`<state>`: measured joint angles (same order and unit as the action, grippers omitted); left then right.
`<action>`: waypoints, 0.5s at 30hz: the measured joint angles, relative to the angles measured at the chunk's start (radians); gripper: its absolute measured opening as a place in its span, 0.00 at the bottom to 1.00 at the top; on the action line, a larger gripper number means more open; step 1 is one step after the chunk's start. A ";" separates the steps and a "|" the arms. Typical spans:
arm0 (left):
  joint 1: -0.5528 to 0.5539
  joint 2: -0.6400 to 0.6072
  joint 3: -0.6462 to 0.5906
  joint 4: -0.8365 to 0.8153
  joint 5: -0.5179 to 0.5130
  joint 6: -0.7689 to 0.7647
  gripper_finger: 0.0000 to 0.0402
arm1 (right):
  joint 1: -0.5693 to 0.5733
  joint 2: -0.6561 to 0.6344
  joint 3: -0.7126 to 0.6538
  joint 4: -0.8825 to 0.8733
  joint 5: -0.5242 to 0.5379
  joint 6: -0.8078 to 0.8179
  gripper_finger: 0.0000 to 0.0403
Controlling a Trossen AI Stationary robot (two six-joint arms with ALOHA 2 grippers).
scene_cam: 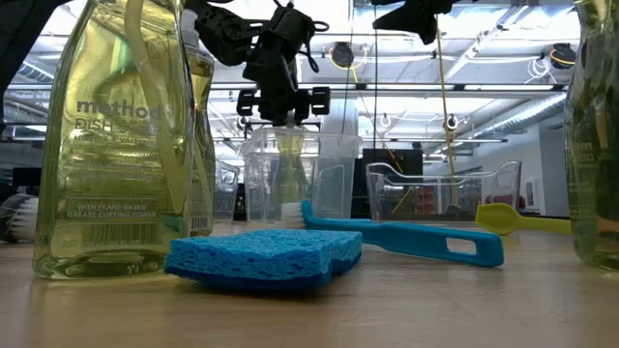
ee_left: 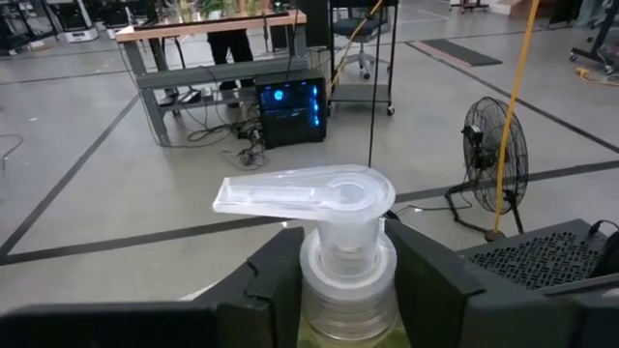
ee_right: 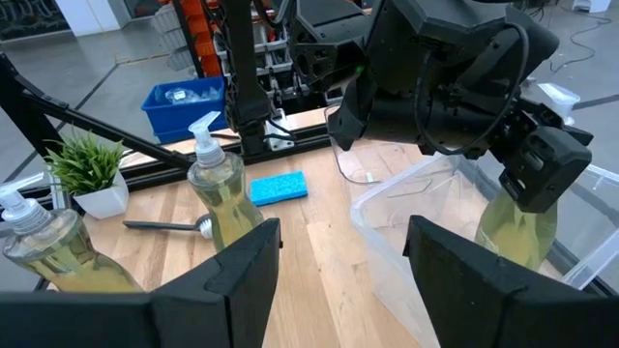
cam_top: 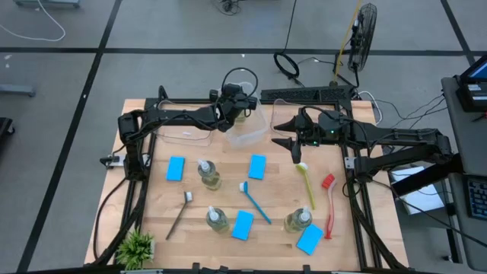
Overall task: Pick & Place Kitchen Sink Supplies
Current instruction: Put the dish soap into the white bin
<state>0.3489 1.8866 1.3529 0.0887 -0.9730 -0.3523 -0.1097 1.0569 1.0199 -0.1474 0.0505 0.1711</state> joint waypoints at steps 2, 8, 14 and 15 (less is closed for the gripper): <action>-0.002 0.000 0.000 0.000 0.000 0.012 0.34 | 0.000 0.000 0.000 0.000 0.000 0.000 0.53; -0.004 -0.004 -0.002 0.016 -0.024 0.047 0.34 | 0.000 0.000 0.000 0.000 0.000 0.000 0.53; -0.007 -0.015 -0.003 0.010 -0.066 0.092 0.34 | 0.000 0.000 0.000 0.000 0.000 -0.002 0.53; -0.008 -0.015 -0.003 0.009 -0.074 0.098 0.34 | 0.000 0.000 0.000 0.000 0.000 -0.002 0.53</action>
<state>0.3407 1.8713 1.3499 0.0980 -1.0465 -0.2547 -0.1096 1.0569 1.0199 -0.1478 0.0505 0.1688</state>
